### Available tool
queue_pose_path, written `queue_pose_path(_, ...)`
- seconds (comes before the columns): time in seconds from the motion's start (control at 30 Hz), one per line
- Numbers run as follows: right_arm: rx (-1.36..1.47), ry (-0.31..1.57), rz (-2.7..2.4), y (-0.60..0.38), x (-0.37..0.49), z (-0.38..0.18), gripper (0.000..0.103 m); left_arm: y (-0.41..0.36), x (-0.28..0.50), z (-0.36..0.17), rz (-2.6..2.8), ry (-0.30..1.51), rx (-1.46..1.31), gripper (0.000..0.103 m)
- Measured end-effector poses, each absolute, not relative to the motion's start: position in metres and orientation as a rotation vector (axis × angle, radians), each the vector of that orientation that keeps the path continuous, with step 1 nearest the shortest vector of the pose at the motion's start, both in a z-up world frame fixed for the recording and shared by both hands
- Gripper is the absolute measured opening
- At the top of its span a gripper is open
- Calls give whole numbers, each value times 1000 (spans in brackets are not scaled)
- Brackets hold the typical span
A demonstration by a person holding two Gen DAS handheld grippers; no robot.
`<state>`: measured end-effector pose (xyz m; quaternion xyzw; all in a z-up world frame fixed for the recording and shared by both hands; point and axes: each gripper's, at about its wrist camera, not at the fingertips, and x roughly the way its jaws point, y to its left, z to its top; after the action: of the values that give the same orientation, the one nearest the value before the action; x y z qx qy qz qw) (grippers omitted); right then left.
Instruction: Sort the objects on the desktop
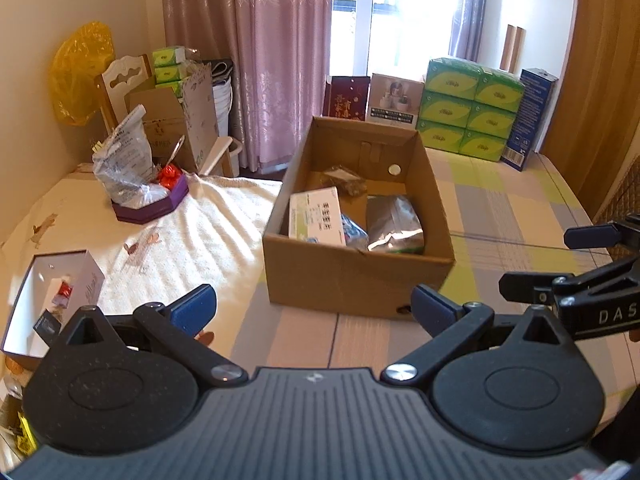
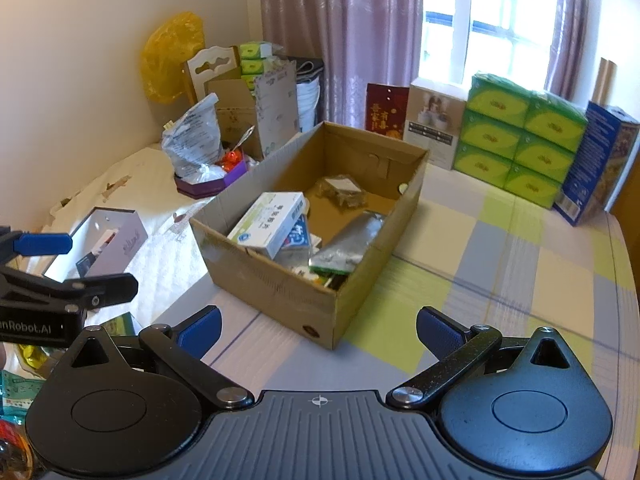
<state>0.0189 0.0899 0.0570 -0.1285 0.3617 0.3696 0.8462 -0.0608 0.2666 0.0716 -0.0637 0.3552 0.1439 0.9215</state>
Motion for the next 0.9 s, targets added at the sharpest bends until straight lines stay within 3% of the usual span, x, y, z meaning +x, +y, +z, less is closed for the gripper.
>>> queue_pose_path(0.9,-247,786,737,71,-11,48,101,249,-79,55,279,759,-118,102)
